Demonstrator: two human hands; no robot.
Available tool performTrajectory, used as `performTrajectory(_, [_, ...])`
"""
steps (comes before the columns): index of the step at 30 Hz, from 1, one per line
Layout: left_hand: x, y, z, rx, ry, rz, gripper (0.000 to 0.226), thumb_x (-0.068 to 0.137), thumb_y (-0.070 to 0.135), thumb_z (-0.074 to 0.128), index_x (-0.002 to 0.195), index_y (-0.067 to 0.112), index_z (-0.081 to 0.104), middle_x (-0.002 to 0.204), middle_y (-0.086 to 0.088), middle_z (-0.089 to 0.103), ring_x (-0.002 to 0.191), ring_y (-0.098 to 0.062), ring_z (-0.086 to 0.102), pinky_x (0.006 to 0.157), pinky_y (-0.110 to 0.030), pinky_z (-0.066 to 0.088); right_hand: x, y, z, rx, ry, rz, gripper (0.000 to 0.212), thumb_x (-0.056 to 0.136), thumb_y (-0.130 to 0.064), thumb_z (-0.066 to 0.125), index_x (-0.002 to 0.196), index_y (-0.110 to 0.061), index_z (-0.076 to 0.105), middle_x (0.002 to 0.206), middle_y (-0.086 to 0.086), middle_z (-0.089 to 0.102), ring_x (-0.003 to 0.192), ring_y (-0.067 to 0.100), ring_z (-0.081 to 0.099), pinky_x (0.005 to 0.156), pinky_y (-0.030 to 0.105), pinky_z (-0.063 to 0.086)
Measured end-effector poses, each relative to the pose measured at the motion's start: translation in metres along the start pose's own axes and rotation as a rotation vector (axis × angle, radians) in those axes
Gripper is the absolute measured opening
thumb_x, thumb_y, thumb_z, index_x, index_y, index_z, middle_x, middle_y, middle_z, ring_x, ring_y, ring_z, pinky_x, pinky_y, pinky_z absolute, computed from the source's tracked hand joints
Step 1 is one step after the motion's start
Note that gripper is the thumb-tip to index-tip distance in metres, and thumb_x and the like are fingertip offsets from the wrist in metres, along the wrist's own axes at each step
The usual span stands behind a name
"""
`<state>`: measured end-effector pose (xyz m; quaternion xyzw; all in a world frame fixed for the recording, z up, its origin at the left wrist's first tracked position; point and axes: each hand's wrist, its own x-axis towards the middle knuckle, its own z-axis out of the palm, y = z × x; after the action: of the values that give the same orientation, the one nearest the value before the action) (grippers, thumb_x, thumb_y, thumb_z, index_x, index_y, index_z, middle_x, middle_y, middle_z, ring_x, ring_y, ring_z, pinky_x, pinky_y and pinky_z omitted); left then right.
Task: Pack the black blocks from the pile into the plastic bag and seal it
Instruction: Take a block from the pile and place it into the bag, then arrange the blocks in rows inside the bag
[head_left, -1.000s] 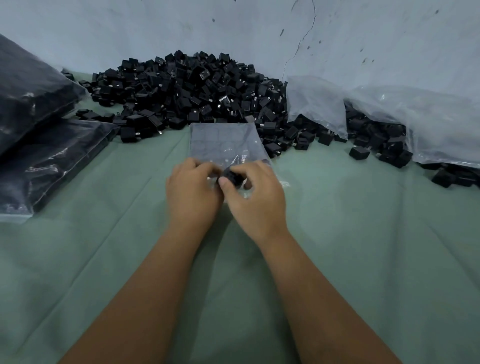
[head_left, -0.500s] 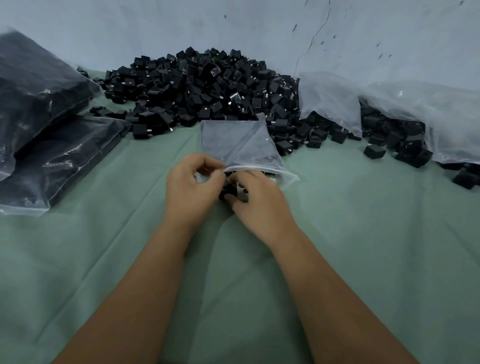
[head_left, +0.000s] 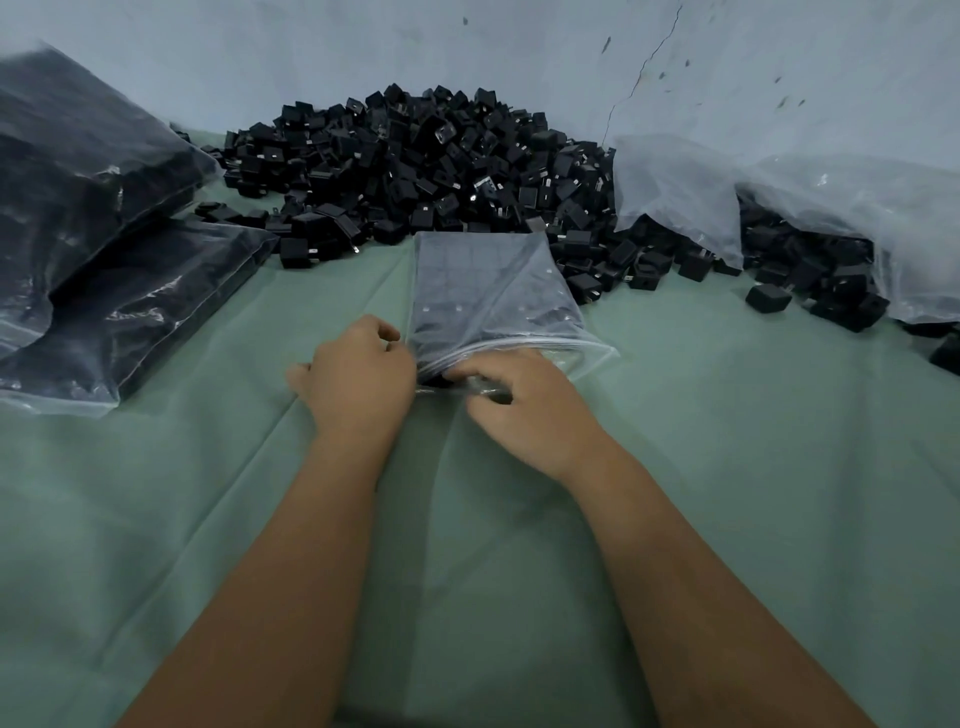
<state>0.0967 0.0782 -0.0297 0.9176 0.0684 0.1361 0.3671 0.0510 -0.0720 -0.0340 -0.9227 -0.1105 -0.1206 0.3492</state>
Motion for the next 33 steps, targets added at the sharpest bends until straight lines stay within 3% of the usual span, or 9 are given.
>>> performTrajectory(8, [0.004,-0.001,0.006,0.101,0.019,0.0,0.025,0.09,0.018,0.044,0.101,0.024,0.066,0.098,-0.003,0.071,0.104,-0.028,0.058,0.09,-0.038,0.024,0.003,0.0,0.011,-0.362,-0.151,-0.052,0.043,0.093,-0.046,0.046,0.135,-0.039,0.048,0.135,-0.015,0.051,0.124,0.015,0.037,0.103,0.027,0.019])
performTrajectory(12, [0.003,0.001,0.005,0.112,0.04,0.018,0.023,0.09,0.022,0.044,0.099,0.023,0.066,0.095,-0.004,0.071,0.102,-0.029,0.059,0.091,-0.039,0.027,0.002,-0.002,0.011,-0.423,-0.124,-0.11,0.042,0.094,-0.048,0.045,0.135,-0.041,0.049,0.129,-0.014,0.054,0.121,0.016,0.042,0.103,0.028,0.022])
performTrajectory(16, [0.001,0.005,0.005,-0.114,0.035,0.22,0.029,0.095,0.02,0.05,0.121,0.016,0.062,0.121,-0.007,0.066,0.117,-0.03,0.054,0.102,-0.043,0.039,-0.003,-0.01,0.003,-0.347,0.153,-0.236,0.022,0.087,-0.03,0.054,0.092,-0.019,0.073,0.083,-0.004,0.066,0.083,0.017,0.055,0.081,0.032,0.043])
performTrajectory(18, [-0.001,0.007,0.007,-0.187,-0.052,0.35,0.04,0.096,0.015,0.051,0.137,0.014,0.053,0.142,-0.008,0.052,0.134,-0.027,0.043,0.112,-0.041,0.033,-0.006,-0.013,-0.002,-0.279,0.423,-0.287,0.026,0.085,-0.023,0.051,0.07,-0.01,0.066,0.063,-0.004,0.058,0.063,0.016,0.047,0.063,0.03,0.039])
performTrajectory(20, [0.0,0.007,0.011,-0.128,-0.156,0.403,0.05,0.098,0.014,0.047,0.147,0.022,0.041,0.158,-0.003,0.033,0.147,-0.021,0.023,0.119,-0.037,0.019,-0.006,-0.011,-0.01,-0.152,0.627,-0.205,0.027,0.086,-0.022,0.049,0.066,-0.009,0.061,0.06,-0.006,0.052,0.061,0.014,0.044,0.057,0.029,0.034])
performTrajectory(23, [0.004,0.005,0.016,-0.042,-0.245,0.42,0.054,0.099,0.012,0.04,0.151,0.026,0.035,0.162,0.003,0.021,0.15,-0.013,0.01,0.119,-0.032,0.012,0.013,0.013,-0.033,0.031,0.748,0.079,0.02,0.088,-0.022,0.049,0.079,-0.014,0.066,0.076,-0.004,0.059,0.08,0.02,0.055,0.068,0.033,0.044])
performTrajectory(26, [0.004,0.006,0.019,0.005,-0.279,0.398,0.052,0.1,0.013,0.036,0.15,0.025,0.036,0.162,0.004,0.022,0.15,-0.012,0.013,0.118,-0.028,0.013,0.043,0.053,-0.059,0.011,0.624,0.304,0.034,0.089,-0.017,0.05,0.117,-0.031,0.065,0.104,-0.006,0.05,0.107,0.021,0.052,0.09,0.029,0.042])
performTrajectory(30, [0.003,0.008,0.019,0.049,-0.272,0.4,0.05,0.1,0.014,0.036,0.15,0.023,0.038,0.162,0.003,0.021,0.15,-0.013,0.014,0.118,-0.029,0.014,0.078,0.091,-0.074,0.077,0.342,0.454,0.057,0.092,-0.019,0.05,0.14,-0.048,0.041,0.153,0.0,0.024,0.139,0.022,0.028,0.114,0.039,0.027])
performTrajectory(33, [0.002,0.009,0.019,0.042,-0.269,0.395,0.051,0.1,0.014,0.036,0.15,0.023,0.038,0.162,0.004,0.021,0.15,-0.011,0.013,0.118,-0.029,0.014,0.103,0.101,-0.079,-0.041,0.24,0.464,0.063,0.09,-0.027,0.053,0.141,-0.056,0.031,0.161,-0.008,0.005,0.148,0.021,0.004,0.119,0.051,0.009])
